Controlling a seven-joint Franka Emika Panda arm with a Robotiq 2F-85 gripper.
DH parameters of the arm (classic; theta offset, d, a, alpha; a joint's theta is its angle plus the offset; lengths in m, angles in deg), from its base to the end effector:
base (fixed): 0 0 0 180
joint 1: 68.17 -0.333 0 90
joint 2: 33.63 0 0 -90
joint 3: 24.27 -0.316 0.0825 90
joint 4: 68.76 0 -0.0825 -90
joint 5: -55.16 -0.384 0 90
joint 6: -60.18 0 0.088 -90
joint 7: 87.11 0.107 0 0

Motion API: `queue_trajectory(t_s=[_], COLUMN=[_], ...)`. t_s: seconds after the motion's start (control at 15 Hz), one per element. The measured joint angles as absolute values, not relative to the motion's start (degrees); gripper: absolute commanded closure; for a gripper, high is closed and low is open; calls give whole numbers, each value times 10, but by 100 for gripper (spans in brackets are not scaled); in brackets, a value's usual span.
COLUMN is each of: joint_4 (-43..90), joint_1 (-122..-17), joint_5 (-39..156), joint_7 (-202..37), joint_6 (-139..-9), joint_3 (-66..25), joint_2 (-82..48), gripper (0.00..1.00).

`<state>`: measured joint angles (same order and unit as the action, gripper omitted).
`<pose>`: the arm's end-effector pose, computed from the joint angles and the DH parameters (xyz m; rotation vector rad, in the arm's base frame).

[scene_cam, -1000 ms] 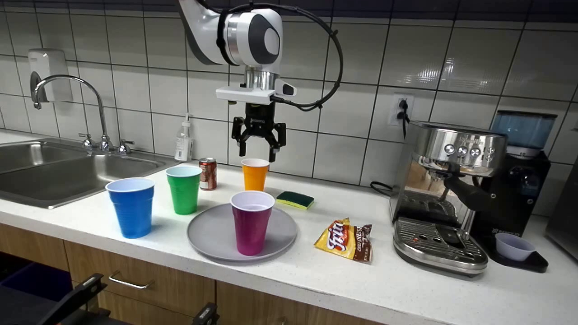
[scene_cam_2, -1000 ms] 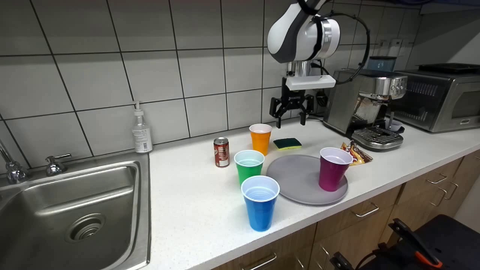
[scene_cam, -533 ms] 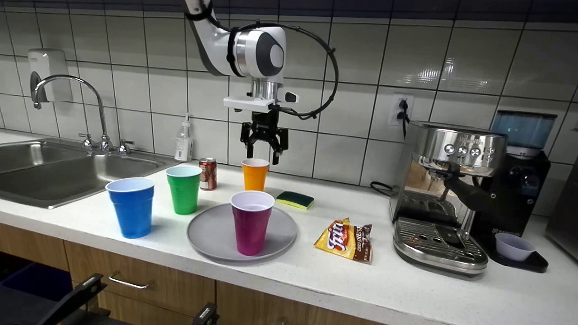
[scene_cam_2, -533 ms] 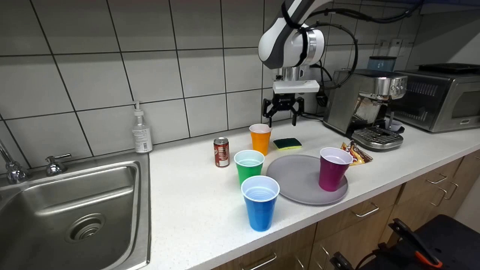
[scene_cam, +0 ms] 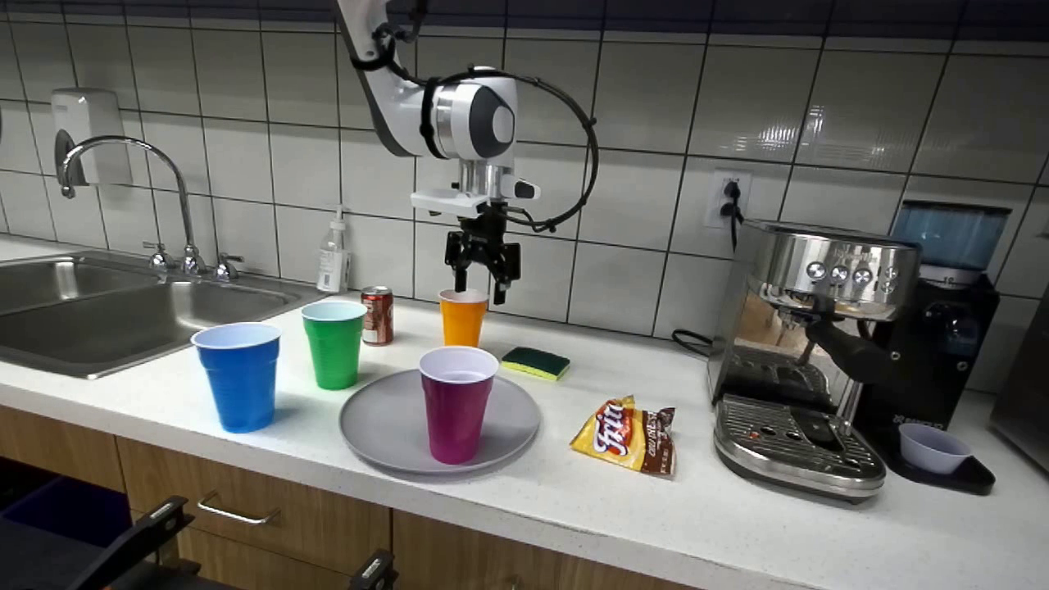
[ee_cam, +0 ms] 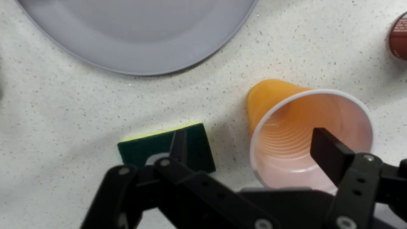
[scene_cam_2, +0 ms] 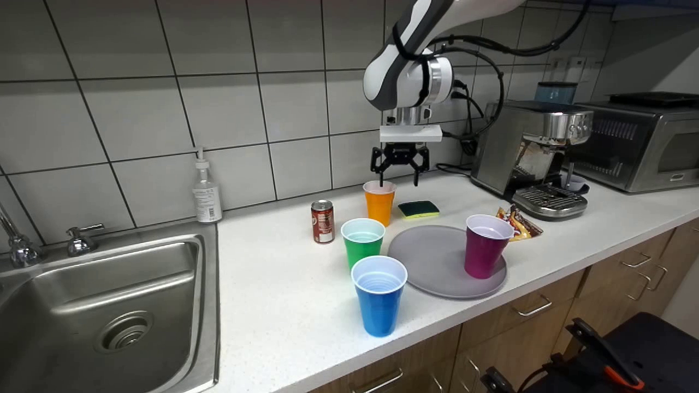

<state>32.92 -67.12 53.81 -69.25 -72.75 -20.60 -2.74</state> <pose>0.6585 -0.0504 0.2570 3.0644 -0.6226 0.0145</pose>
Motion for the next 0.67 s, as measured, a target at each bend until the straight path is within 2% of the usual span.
queue_trajectory(t_s=[0.4,0.47,0.53,0.67], joint_4=[288,284,280,274], joint_1=[-673,-673,-673,-674], joint_5=[537,537,537,537], joint_7=[-662,-658,-656,-652], joint_6=[-718,-717,-716,-714], joint_3=[-205,-205,-205,-205], joint_2=[10,14,16,21], gripper=[0,25,26,42])
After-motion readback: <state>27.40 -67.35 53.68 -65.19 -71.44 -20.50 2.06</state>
